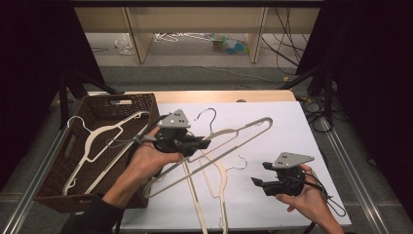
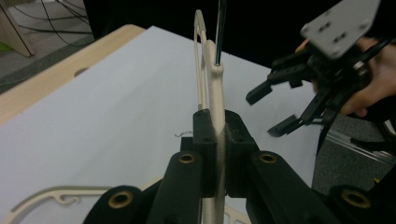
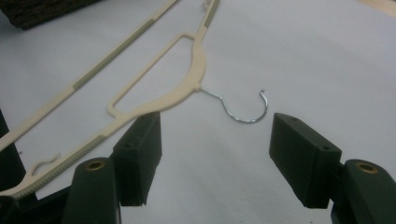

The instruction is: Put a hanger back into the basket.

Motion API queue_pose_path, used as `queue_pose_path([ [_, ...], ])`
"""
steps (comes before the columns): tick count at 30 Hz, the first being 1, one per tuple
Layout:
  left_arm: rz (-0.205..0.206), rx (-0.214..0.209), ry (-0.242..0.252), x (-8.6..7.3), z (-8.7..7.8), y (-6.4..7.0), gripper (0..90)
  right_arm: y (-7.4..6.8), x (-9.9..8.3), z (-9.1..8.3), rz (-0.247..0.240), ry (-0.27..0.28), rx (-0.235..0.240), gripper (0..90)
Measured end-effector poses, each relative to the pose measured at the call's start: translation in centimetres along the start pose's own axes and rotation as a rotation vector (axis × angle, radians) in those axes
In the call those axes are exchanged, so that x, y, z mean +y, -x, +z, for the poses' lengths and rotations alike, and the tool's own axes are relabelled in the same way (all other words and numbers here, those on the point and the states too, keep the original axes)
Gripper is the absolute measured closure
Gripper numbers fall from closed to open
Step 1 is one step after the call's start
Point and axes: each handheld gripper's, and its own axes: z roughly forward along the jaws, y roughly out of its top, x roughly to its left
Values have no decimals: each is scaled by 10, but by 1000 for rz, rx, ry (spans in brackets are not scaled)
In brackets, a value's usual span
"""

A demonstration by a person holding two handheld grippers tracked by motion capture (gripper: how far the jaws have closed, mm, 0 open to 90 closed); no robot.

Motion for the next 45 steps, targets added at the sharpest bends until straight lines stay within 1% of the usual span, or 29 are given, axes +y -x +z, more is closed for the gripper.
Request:
queue_pose_path([
  [1, -3, -3, 15, 5, -7, 0, 854, 0, -1, 2, -8, -4, 0, 353],
  [2, -4, 3, 21, 10, -16, -1, 854, -1, -2, 3, -7, -5, -1, 353],
  [3, -4, 5, 34, 13, -22, -2, 854, -1, -2, 4, -3, -15, 4, 353],
  [7, -3, 66, 56, 22, -50, -13, 854, -2, -3, 5, -6, -12, 10, 353],
  [10, -5, 110, 60, 22, -67, -23, 854, -2, -4, 7, -11, -15, 13, 353],
  [11, 1, 126, 57, 21, -72, -28, 854, -1, -4, 7, -11, -17, 16, 353],
  [12, -9, 151, 53, 19, -76, -32, 854, -1, -4, 7, -9, -18, 16, 353],
  [18, -50, 239, 59, 1, -104, -65, 855, 0, -6, 8, 2, -23, 16, 353],
  [19, -56, 251, 56, -2, -107, -68, 855, 0, -6, 9, -1, -27, 19, 354],
  [20, -60, 273, 50, -6, -113, -74, 855, 0, -7, 10, 0, -26, 16, 353],
  [21, -62, 280, 48, -9, -116, -77, 855, 1, -7, 11, -4, -28, 15, 354],
  [23, -73, 311, 47, -16, -125, -86, 855, 0, -8, 11, -6, -34, 22, 354],
  [25, -82, 333, 50, -24, -134, -95, 855, -1, -7, 11, 0, -41, 23, 354],
  [26, -86, 345, 52, -27, -139, -98, 855, -1, -7, 11, -5, -33, 21, 354],
  [29, -99, 382, 58, -38, -152, -109, 855, -1, -7, 11, 6, -37, 24, 354],
  [31, -102, 409, 62, -44, -160, -116, 855, 0, -7, 12, -6, -36, 21, 354],
  [33, -122, 427, 67, -52, -166, -123, 855, 0, -8, 12, -1, -38, 26, 354],
  [34, -126, 436, 66, -55, -169, -126, 854, -1, -8, 12, 9, -43, 28, 354],
  [35, -124, 444, 63, -60, -172, -130, 855, -1, -9, 14, 2, -24, 14, 354],
  [36, -127, 449, 64, -62, -173, -132, 855, -1, -8, 14, 4, -27, 15, 354],
  [37, -129, 454, 65, -66, -176, -135, 855, -1, -8, 13, 2, -45, 26, 354],
  [38, -132, 457, 67, -69, -177, -137, 855, -2, -9, 14, 4, -28, 23, 354],
  [39, -135, 460, 72, -72, -178, -140, 855, -2, -9, 15, 4, -30, 25, 354],
  [40, -143, 463, 78, -76, -178, -143, 855, -1, -8, 14, -2, -48, 36, 354],
  [41, -148, 466, 75, -78, -179, -144, 855, -1, -8, 14, -5, -41, 32, 354],
  [42, -151, 468, 76, -81, -179, -146, 855, -2, -8, 15, 8, -37, 27, 354],
  [43, -155, 470, 72, -84, -179, -148, 855, -1, -8, 14, 4, -48, 33, 354],
  [44, -163, 472, 70, -87, -179, -150, 854, 0, -8, 14, -9, -40, 32, 354],
  [45, -167, 478, 65, -90, -180, -151, 855, -1, -9, 14, 1, -45, 30, 354],
])
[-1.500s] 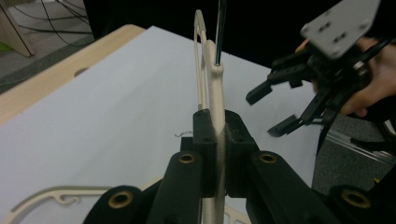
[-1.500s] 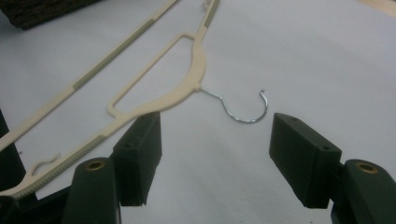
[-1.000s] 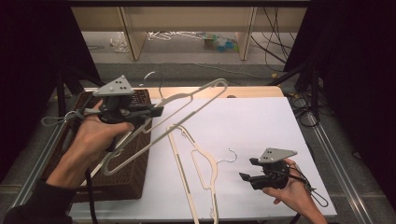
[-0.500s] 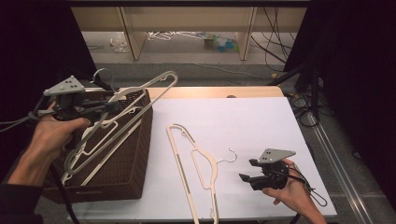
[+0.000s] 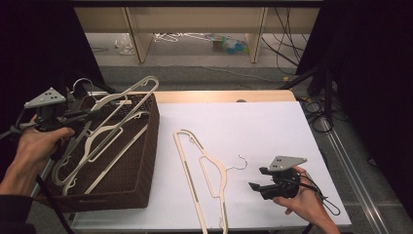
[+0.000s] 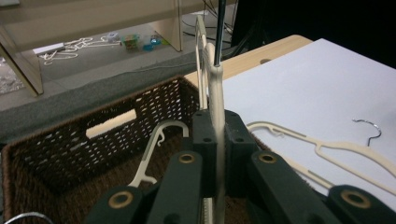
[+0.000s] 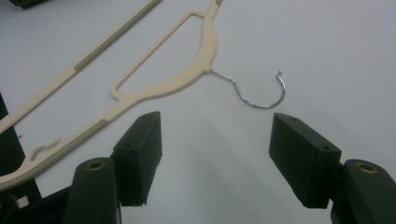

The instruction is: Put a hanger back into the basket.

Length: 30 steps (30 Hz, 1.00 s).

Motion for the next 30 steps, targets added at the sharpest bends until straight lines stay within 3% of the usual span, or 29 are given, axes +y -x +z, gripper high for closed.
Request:
queue_pose_path([
  [12, -16, 9, -21, -25, 2, -14, 855, 1, 0, 0, -2, -15, 3, 354],
  [13, -10, 5, -28, -26, 3, -14, 855, 1, -1, 1, 2, 7, -8, 354],
  [20, -54, -23, -36, -39, 5, -14, 854, 1, -1, 1, 0, -15, 3, 354],
  [26, -93, -32, -71, -51, 7, -23, 855, 1, -1, 2, 5, -20, 5, 354],
  [30, -113, -46, -100, -60, 19, -21, 854, 2, -2, 5, 4, -21, 4, 354],
])
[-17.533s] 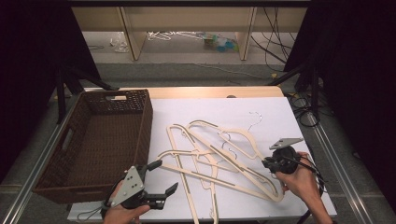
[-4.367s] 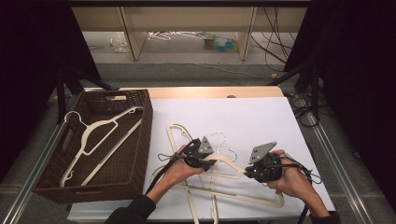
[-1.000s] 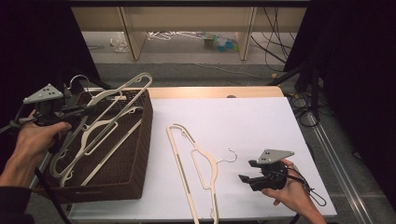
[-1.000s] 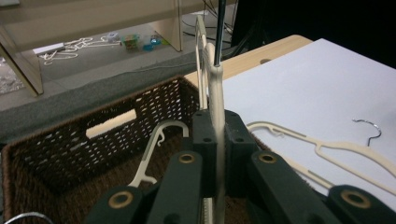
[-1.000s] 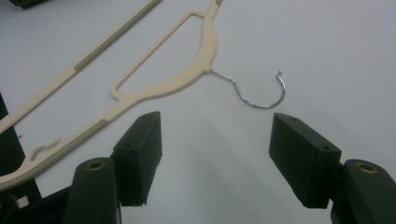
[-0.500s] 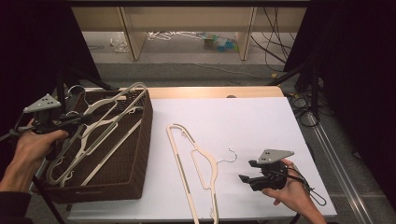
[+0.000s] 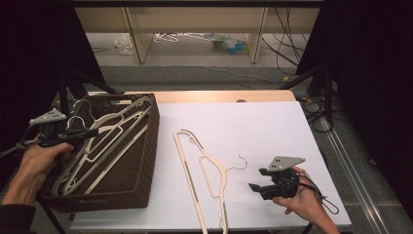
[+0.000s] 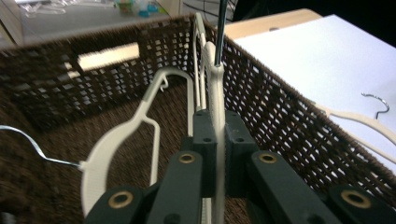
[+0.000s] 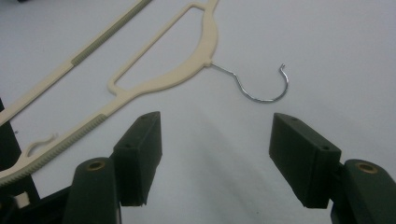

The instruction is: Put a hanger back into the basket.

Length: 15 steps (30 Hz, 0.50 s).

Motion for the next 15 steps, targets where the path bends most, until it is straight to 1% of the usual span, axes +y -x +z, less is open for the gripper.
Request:
queue_pose_path([
  [1, -4, -1, -2, -2, 5, 0, 854, 0, 0, -1, 0, -10, 6, 354],
  [2, -6, -3, -18, -4, 8, 0, 854, 0, 0, -1, -1, -5, 5, 354],
  [3, -19, -1, -29, -6, 13, 0, 853, 0, 0, -1, 0, -8, 8, 354],
  [4, -21, 5, -36, -8, 15, 0, 853, 0, -1, 1, 1, 8, -3, 354],
  [5, -32, 9, -50, -10, 19, -1, 853, -1, -1, -1, 8, -4, 3, 354],
  [6, -39, 17, -55, -12, 21, -2, 853, 0, 0, -2, 1, -10, 9, 354],
  [7, -24, 29, -83, -13, 22, -4, 853, 0, -1, 0, 1, 11, -2, 354],
  [8, -50, 38, -74, -15, 26, -4, 853, 0, -1, -1, 1, -4, 6, 354],
  [9, -36, 42, -102, -16, 27, -6, 850, 0, -1, -1, -4, -5, 4, 354],
  [10, -56, 57, -104, -18, 30, -6, 847, 0, -1, -1, 2, -6, 7, 354],
  [11, -47, 73, -127, -19, 30, -8, 843, 0, 0, -2, 2, -8, 9, 354],
  [12, -48, 99, -128, -21, 31, -9, 836, 0, 0, -2, 4, -9, 12, 354],
  [13, -61, 126, -119, -23, 32, -12, 827, 0, -1, 0, 1, 12, 0, 354],
  [14, -71, 130, -129, -23, 31, -13, 821, 0, -1, 0, 1, 9, -1, 353],
  [15, -84, 138, -121, -25, 31, -16, 819, 0, -1, 0, 3, 9, -4, 354],
])
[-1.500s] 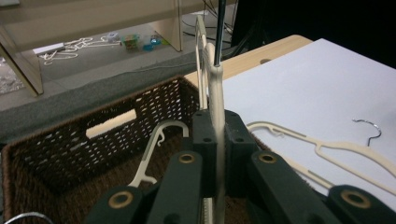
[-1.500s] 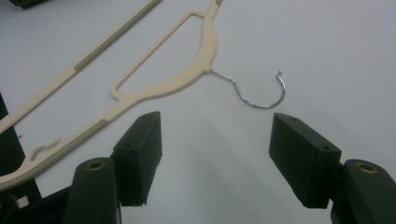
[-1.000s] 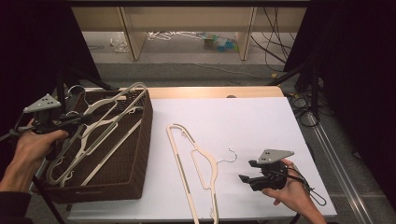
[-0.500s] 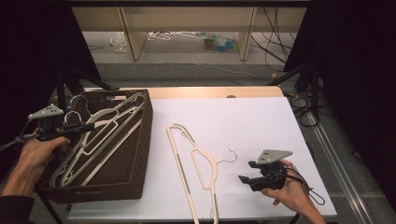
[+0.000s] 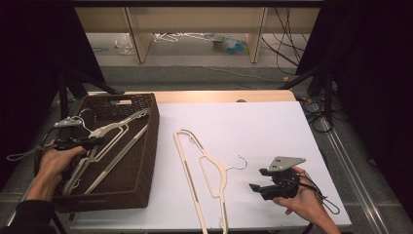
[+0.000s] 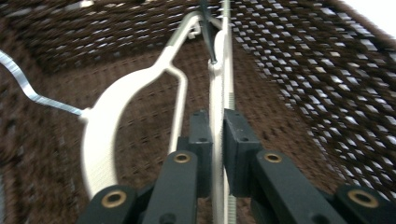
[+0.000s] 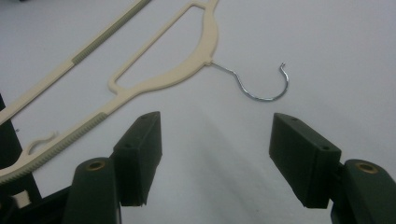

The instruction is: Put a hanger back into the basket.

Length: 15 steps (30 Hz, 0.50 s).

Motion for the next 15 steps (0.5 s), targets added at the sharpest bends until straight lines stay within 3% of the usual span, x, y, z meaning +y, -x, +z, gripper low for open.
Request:
queue_pose_path([
  [4, 1, 43, -17, -1, 2, -2, 796, -1, 0, -1, 6, 1, 7, 352],
  [5, 37, 56, -56, -1, -1, -4, 782, 0, 0, 0, 2, 4, 2, 351],
  [6, -6, 61, -19, -2, 2, -2, 768, 0, 0, 0, 3, 5, 0, 348],
  [7, 14, 62, -46, -2, -1, -5, 759, 0, 0, 1, -1, 7, 0, 346],
  [9, -31, 82, -26, -3, -2, -6, 711, 0, 0, 0, -9, -5, 8, 345],
  [12, -11, 110, -50, -4, -7, -8, 674, 0, 0, 0, 4, -10, 10, 343],
  [15, -41, 150, -37, -5, -10, -10, 595, 0, 0, 1, 2, 1, 5, 343],
])
